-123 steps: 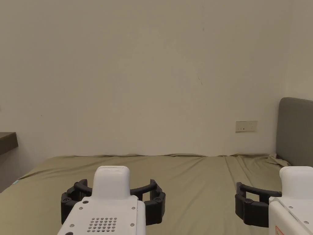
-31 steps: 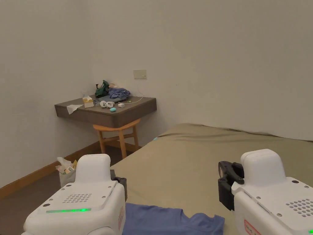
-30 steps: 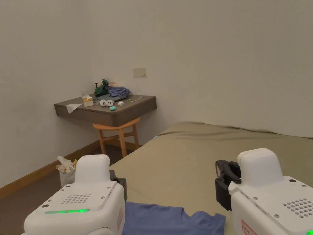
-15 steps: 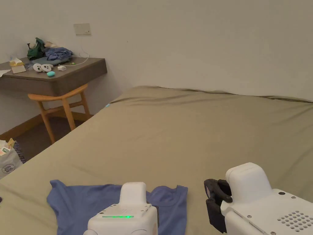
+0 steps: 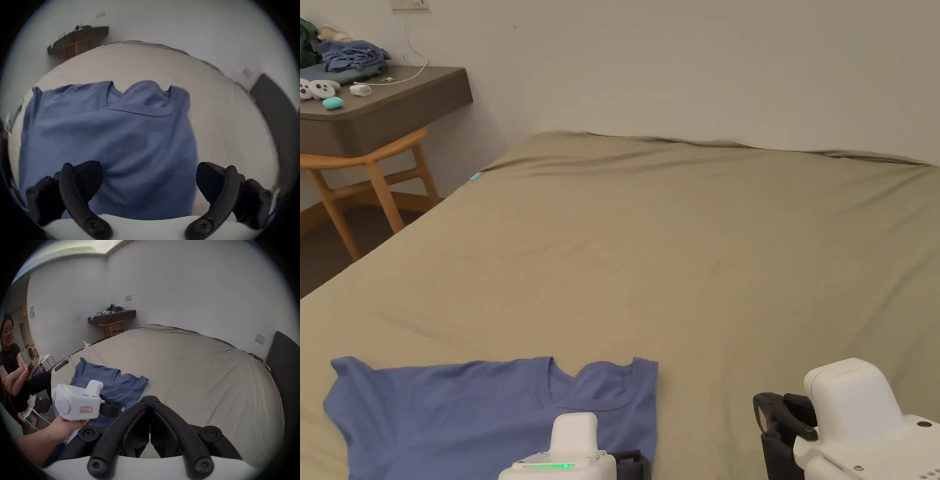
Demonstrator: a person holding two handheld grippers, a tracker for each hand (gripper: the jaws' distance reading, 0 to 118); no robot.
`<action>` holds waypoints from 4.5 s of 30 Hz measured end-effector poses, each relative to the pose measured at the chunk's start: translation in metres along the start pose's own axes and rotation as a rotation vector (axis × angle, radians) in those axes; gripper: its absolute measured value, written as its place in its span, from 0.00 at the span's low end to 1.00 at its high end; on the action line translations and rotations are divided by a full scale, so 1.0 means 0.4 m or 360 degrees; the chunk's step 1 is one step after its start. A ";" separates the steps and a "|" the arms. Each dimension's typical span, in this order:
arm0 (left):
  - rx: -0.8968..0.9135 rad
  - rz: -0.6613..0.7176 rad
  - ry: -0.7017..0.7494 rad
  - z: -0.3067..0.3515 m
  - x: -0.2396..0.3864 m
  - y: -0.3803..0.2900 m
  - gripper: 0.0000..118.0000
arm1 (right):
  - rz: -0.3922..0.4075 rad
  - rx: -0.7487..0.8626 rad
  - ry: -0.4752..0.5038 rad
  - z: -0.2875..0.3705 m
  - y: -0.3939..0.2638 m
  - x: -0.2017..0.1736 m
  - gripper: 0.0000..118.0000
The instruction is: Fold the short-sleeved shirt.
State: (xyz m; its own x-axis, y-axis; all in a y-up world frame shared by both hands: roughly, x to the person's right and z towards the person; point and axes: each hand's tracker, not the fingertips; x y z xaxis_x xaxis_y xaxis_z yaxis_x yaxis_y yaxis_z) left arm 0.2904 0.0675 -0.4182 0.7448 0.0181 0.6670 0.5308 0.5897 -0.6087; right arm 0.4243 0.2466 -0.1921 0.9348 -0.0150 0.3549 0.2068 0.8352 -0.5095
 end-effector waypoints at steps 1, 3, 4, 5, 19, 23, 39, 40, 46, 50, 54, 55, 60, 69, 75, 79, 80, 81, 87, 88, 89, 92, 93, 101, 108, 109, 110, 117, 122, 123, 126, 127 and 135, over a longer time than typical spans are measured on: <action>-0.0024 -0.0077 0.0064 -0.009 0.017 -0.007 1.00 | -0.0013 -0.0004 0.0004 0.002 -0.001 0.007 0.02; -0.0086 -0.0237 0.0131 -0.032 0.042 -0.018 1.00 | -0.0026 -0.0008 -0.0004 0.008 -0.007 0.018 0.02; 0.0019 -0.0179 0.0092 -0.021 0.039 -0.018 1.00 | -0.0029 -0.0009 -0.0010 0.011 -0.009 0.021 0.02; -0.0008 -0.0157 0.0081 -0.023 0.034 -0.011 1.00 | -0.0032 -0.0011 -0.0014 0.014 -0.010 0.025 0.02; 0.0308 0.0936 -0.0313 0.182 -0.202 0.060 0.05 | -0.0260 0.0159 -0.0190 0.196 -0.024 0.154 0.03; 0.0421 0.0487 -0.0286 0.301 -0.034 0.204 0.05 | -0.0295 0.0303 -0.0346 0.306 -0.006 0.220 0.03; 0.0145 -0.0542 -0.1114 0.437 1.093 0.186 0.05 | -0.0412 0.0496 -0.1353 0.991 -0.146 0.560 0.03; 0.0094 -0.0614 -0.1138 0.429 1.147 0.140 0.05 | -0.0411 0.0475 -0.1417 1.023 -0.162 0.566 0.03; -0.0317 -0.0811 -0.1232 0.347 1.310 -0.120 0.13 | -0.0474 0.0447 -0.1478 1.115 -0.239 0.572 0.03; -0.0432 -0.0817 -0.1306 0.317 1.297 -0.195 0.86 | -0.0471 0.0403 -0.1423 1.082 -0.247 0.569 0.03; -0.0204 -0.0618 -0.1512 0.422 1.164 -0.066 0.99 | -0.0446 0.0429 -0.1293 1.046 -0.228 0.543 0.03; -0.0108 -0.0571 -0.1565 0.460 1.112 -0.016 0.99 | -0.0438 0.0438 -0.1276 1.037 -0.220 0.535 0.03; 0.0388 -0.0498 -0.1304 0.654 0.789 0.148 1.00 | -0.0460 0.0531 -0.1114 0.990 -0.179 0.510 0.03; 0.0405 -0.0209 -0.0645 0.706 0.356 0.028 0.00 | -0.0474 0.0414 -0.0774 0.813 -0.183 0.469 0.03; 0.0218 -0.0094 -0.0632 0.586 0.321 0.018 0.00 | -0.0495 0.0348 -0.0657 0.699 -0.160 0.457 0.03; 0.0177 -0.0044 -0.0658 0.489 0.289 0.069 0.00 | -0.0459 0.0309 -0.0614 0.637 -0.151 0.454 0.03; 0.0177 -0.0045 -0.0654 0.475 0.298 0.063 0.00 | -0.0445 0.0295 -0.0612 0.621 -0.151 0.456 0.03; 0.0171 -0.0040 -0.0649 0.450 0.296 0.073 0.00 | -0.0435 0.0280 -0.0613 0.605 -0.152 0.460 0.03; 0.0128 -0.0141 -0.0533 0.254 0.315 0.133 0.00 | -0.0452 0.0200 -0.0597 0.535 -0.176 0.484 0.03; 0.0125 -0.0200 -0.0408 0.208 0.330 0.142 0.38 | -0.0455 0.0180 -0.0598 0.524 -0.184 0.489 0.03; 0.0123 -0.0245 -0.0359 0.151 0.340 0.160 0.89 | -0.0463 0.0153 -0.0599 0.514 -0.191 0.494 0.03; 0.0025 -0.0252 -0.0266 -0.014 0.360 0.211 1.00 | -0.0474 0.0082 -0.0604 0.497 -0.213 0.509 0.03; -0.0026 -0.0255 -0.0221 -0.064 0.367 0.224 1.00 | -0.0468 0.0065 -0.0612 0.495 -0.220 0.514 0.03; -0.0066 -0.0398 -0.0083 -0.207 0.415 0.219 0.97 | -0.0489 -0.0092 -0.0740 0.478 -0.292 0.589 0.03; 0.0148 -0.0661 -0.0059 -0.065 0.515 0.196 0.00 | -0.0641 -0.0234 -0.0924 0.482 -0.374 0.695 0.03; 0.0144 -0.0541 -0.0208 -0.040 0.505 0.198 0.00 | -0.0648 -0.0255 -0.0945 0.485 -0.382 0.711 0.03; 0.0127 -0.0380 -0.0316 -0.008 0.489 0.200 0.00 | -0.0645 -0.0271 -0.0972 0.489 -0.392 0.730 0.03; 0.0351 -0.0108 -0.0554 0.323 0.428 0.198 0.00 | -0.0647 -0.0558 -0.0969 0.471 -0.489 0.889 0.61; 0.0347 -0.0087 -0.0560 0.353 0.373 0.220 0.00 | -0.0741 -0.0748 -0.0815 0.432 -0.589 0.950 0.99; 0.0352 -0.0092 -0.0546 0.350 0.364 0.226 0.00 | -0.0772 -0.0767 -0.0780 0.418 -0.603 0.956 0.99; 0.0393 -0.0088 -0.0526 0.360 0.357 0.209 0.00 | -0.0868 -0.0804 -0.0652 0.384 -0.631 0.953 0.93; 0.0384 -0.0078 -0.0530 0.356 0.354 0.208 0.00 | -0.0840 -0.0812 -0.0615 0.371 -0.634 0.943 0.83; 0.0310 0.0022 -0.0619 0.353 0.356 0.151 0.00 | -0.0662 -0.0767 -0.0676 0.350 -0.590 0.830 0.16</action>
State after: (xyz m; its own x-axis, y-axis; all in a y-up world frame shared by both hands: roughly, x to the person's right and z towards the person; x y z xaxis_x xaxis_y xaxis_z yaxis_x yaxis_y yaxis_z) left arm 0.3717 0.2196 -0.2994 0.5238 0.3079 0.7942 0.4079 0.7279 -0.5512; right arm 0.6454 0.1216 0.1555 0.5810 0.0183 0.8137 0.7119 0.4732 -0.5189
